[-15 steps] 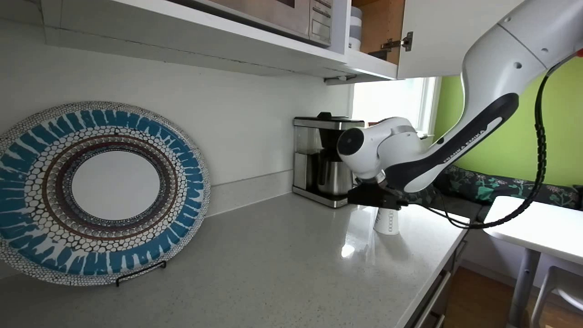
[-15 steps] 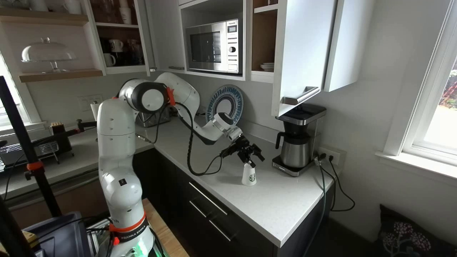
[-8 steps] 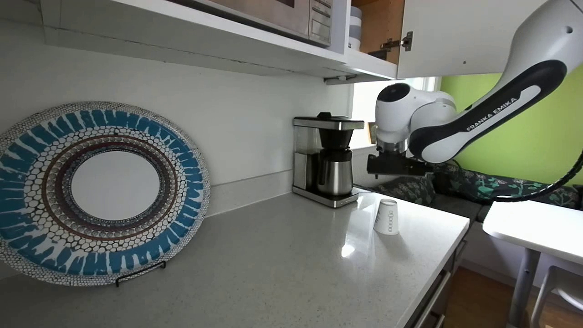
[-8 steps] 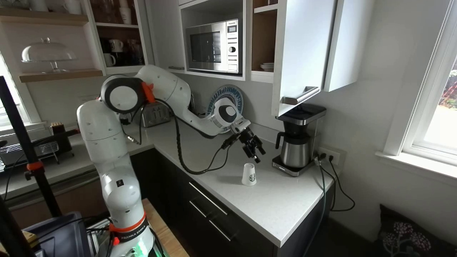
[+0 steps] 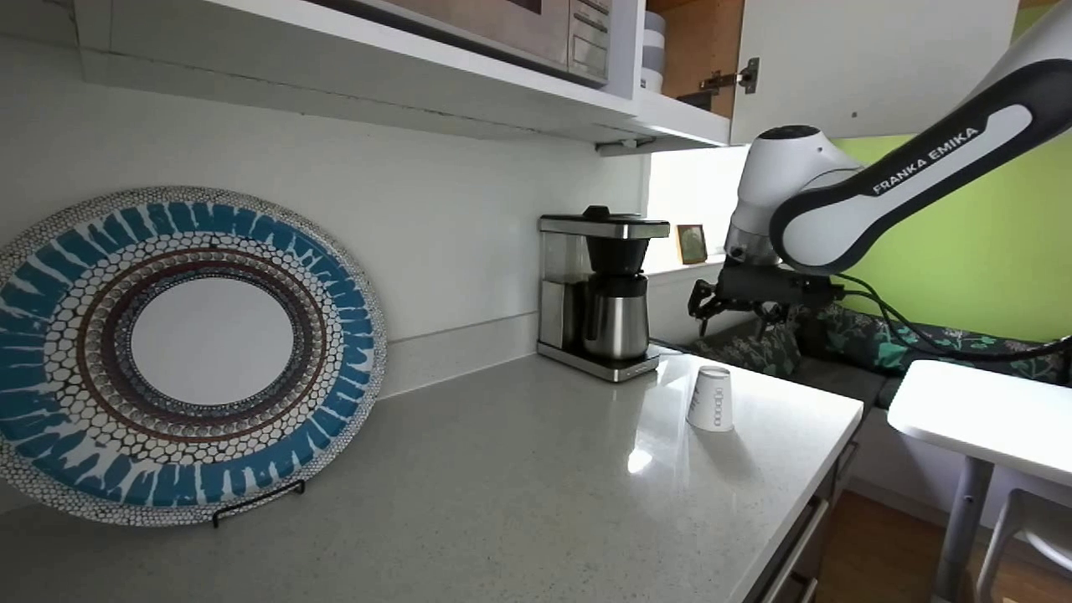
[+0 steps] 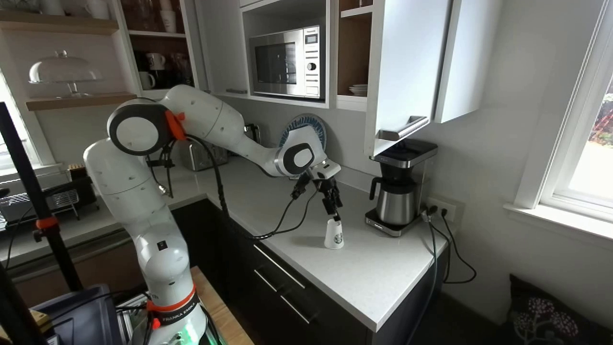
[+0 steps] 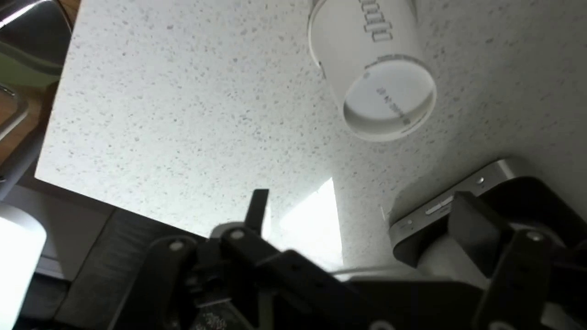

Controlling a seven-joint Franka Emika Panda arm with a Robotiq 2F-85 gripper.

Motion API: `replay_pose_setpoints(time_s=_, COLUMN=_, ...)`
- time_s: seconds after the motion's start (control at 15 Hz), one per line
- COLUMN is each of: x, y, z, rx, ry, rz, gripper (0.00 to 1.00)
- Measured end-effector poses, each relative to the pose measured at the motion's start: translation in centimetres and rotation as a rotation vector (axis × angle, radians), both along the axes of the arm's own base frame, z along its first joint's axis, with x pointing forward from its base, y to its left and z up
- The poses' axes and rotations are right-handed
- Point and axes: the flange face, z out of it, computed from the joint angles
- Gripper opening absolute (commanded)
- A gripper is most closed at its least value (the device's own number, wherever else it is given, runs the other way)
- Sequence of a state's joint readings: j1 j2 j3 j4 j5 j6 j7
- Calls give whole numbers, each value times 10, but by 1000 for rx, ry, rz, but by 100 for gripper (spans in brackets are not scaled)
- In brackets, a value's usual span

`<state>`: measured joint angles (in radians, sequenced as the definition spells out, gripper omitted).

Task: Turn over the cup on the table

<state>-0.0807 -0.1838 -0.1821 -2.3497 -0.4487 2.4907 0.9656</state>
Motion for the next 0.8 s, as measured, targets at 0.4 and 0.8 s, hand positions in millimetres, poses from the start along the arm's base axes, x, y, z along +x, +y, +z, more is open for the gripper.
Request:
replay_pose_setpoints(time_s=0.4, x=-24, y=-13, z=24, rx=51, ry=105, rz=132, gripper=100)
replay_pose_setpoints(time_s=0.8, x=-32, y=-13, z=39, rx=28, ry=123, rz=199, gripper=100)
